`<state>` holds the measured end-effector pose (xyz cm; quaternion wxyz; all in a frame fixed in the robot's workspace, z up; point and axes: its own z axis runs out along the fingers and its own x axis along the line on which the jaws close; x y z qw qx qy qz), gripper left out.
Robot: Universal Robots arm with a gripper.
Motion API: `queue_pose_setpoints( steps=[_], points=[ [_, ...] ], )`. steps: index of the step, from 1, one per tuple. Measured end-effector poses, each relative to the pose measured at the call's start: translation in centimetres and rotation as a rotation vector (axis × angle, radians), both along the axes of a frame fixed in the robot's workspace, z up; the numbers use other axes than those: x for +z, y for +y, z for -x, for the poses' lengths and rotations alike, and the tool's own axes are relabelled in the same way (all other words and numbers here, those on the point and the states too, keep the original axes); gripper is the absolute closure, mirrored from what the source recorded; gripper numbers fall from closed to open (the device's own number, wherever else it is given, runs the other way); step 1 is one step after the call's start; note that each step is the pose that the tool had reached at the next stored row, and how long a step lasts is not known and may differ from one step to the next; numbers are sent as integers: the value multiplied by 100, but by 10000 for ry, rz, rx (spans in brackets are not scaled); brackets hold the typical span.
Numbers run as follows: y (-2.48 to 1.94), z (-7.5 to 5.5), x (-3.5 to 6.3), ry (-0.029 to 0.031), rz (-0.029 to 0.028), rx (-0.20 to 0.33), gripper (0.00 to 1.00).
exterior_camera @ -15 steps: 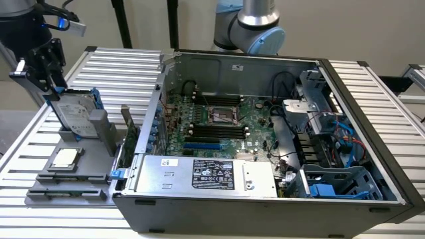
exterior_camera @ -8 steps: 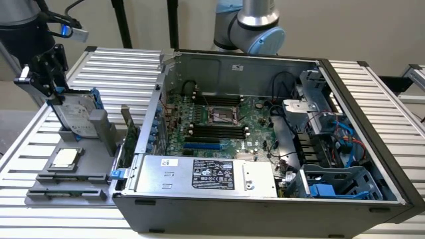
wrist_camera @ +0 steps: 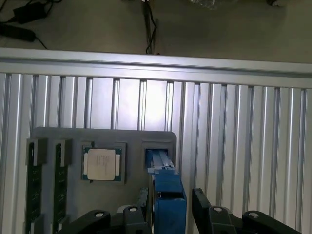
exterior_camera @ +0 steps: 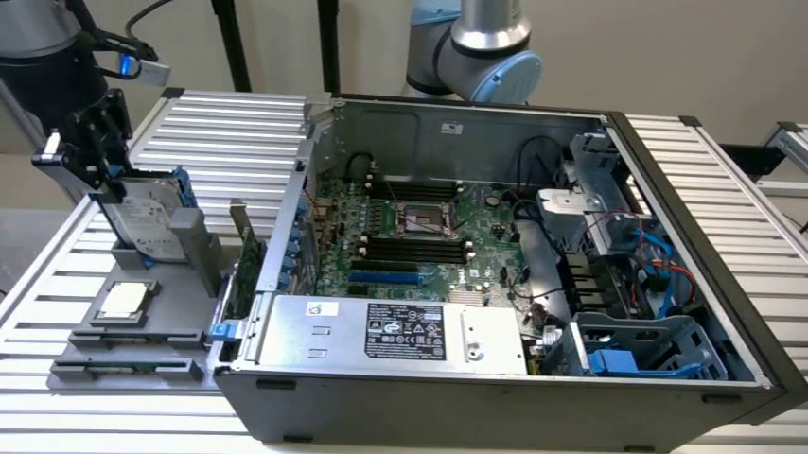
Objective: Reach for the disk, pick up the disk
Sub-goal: 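Pick up the disk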
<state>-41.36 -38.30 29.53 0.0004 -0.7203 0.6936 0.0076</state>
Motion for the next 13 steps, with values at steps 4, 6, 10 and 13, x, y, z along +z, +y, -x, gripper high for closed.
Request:
queue_pose_setpoints(
  steps=[4,6,10,13],
  points=[
    [0,5,-4,-5,-3,-5,52],
    [0,13,-4,-4,-2,-21,52],
    [0,16,-5,-5,-2,-44,52],
    [0,17,-8,-4,-1,-74,52]
  ],
)
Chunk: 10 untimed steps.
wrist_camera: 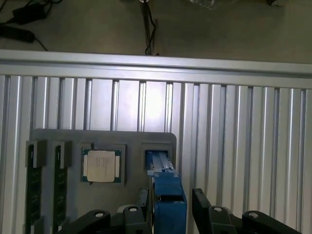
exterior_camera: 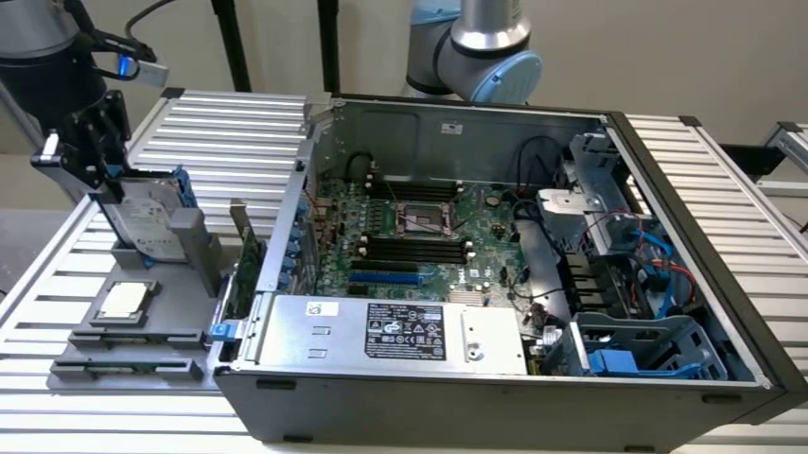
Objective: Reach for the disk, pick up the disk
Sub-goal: 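Pick up the disk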
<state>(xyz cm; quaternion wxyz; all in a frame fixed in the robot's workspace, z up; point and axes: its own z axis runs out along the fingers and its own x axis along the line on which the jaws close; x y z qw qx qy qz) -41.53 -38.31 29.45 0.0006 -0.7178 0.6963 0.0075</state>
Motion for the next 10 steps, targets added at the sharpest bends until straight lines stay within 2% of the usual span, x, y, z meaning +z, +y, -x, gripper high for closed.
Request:
queue_pose_setpoints(
  steps=[4,10],
  points=[
    [0,0,-5,0,-1,-43,66],
    [-8,0,-7,-1,-1,-124,67]
  ],
)
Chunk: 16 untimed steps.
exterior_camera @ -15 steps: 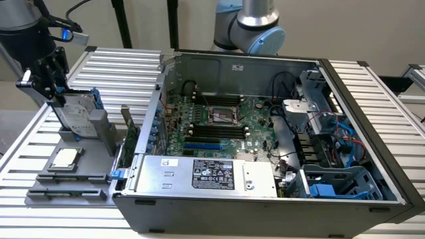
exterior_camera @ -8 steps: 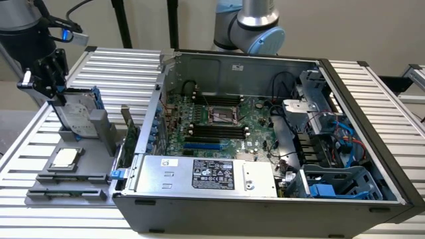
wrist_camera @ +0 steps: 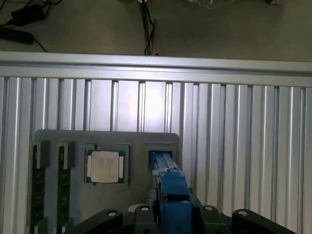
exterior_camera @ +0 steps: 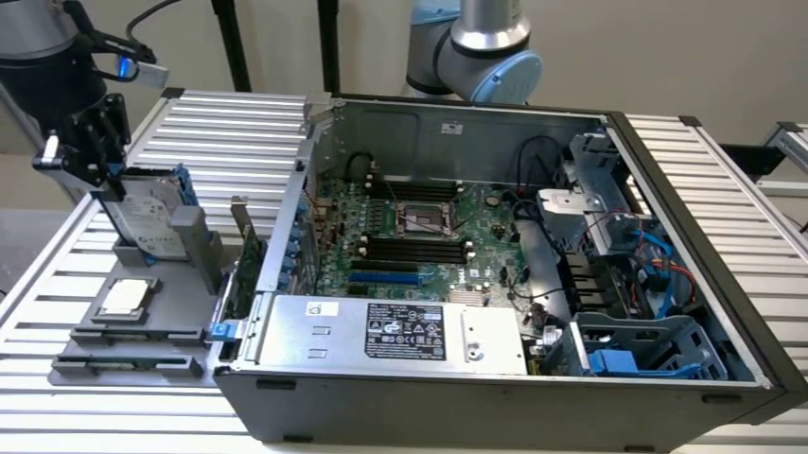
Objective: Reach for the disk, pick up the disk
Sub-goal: 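Pick up the disk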
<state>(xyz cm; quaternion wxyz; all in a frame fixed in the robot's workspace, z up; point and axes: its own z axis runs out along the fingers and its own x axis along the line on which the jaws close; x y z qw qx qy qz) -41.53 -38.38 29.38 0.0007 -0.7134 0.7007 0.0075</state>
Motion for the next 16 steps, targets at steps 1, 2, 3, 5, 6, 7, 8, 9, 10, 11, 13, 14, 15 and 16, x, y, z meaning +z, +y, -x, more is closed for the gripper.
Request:
queue_pose_setpoints(
  steps=[1,2,3,5,6,7,8,9,10,11,13,14,15,16],
  points=[
    [-4,0,0,1,0,-20,67],
    [-9,0,0,0,-1,-43,67],
    [-15,0,0,0,0,-65,67],
    [-28,0,0,0,0,-110,67],
    [-34,-1,0,0,0,-131,67],
    [-40,0,-1,0,0,-154,67],
    [-44,0,-1,0,1,-169,67],
    [-44,0,-1,-1,0,-174,67],
    [-44,0,-1,-3,-1,-174,67],
    [-44,0,0,-4,1,-175,67],
    [-45,0,-1,-6,0,-174,67],
    [-45,0,0,-6,0,-174,67],
    [-45,0,-1,-6,0,-174,67],
    [-45,0,0,-6,0,-174,67]
  ],
)
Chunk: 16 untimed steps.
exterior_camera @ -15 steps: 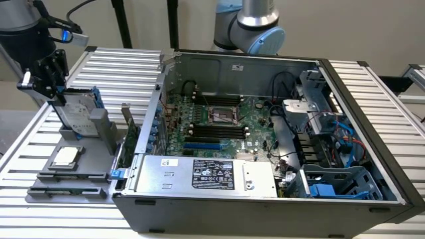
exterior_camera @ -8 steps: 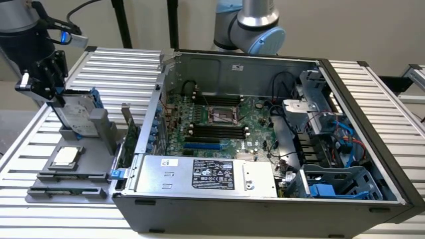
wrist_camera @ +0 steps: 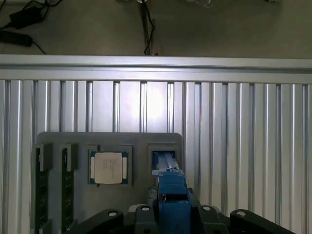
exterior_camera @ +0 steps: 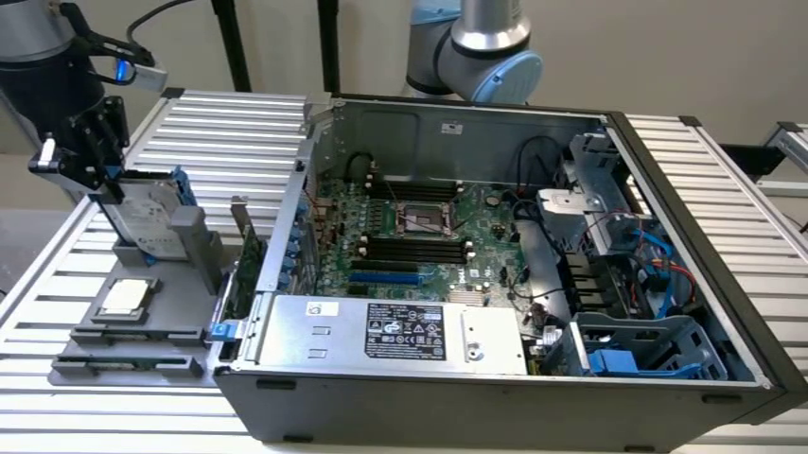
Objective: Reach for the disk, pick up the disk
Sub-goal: 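Pick up the disk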
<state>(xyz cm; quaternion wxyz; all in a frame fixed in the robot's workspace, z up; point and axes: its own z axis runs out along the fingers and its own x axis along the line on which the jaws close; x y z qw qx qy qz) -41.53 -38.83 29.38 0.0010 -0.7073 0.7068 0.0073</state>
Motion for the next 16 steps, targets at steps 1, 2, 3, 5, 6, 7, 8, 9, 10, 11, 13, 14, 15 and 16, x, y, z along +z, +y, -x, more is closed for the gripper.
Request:
queue_pose_setpoints(
  steps=[1,2,3,5,6,7,8,9,10,11,13,14,15,16],
  points=[
    [0,0,0,0,0,0,67],
    [-2,0,0,0,0,0,67],
    [-4,0,0,0,-1,0,67],
    [-7,0,0,-1,0,-1,67],
    [-7,0,0,-1,0,-1,67],
    [-8,0,0,-2,0,0,67],
    [-8,0,0,-1,0,0,67],
    [-8,0,0,-1,0,0,67],
    [-8,0,0,-1,0,0,67],
    [-8,0,0,-1,0,0,67],
    [-8,0,0,-1,0,0,67],
    [-8,0,0,-1,0,0,67],
    [-8,0,0,-1,0,0,67],
    [-8,0,1,-3,-1,0,67]
  ],
)
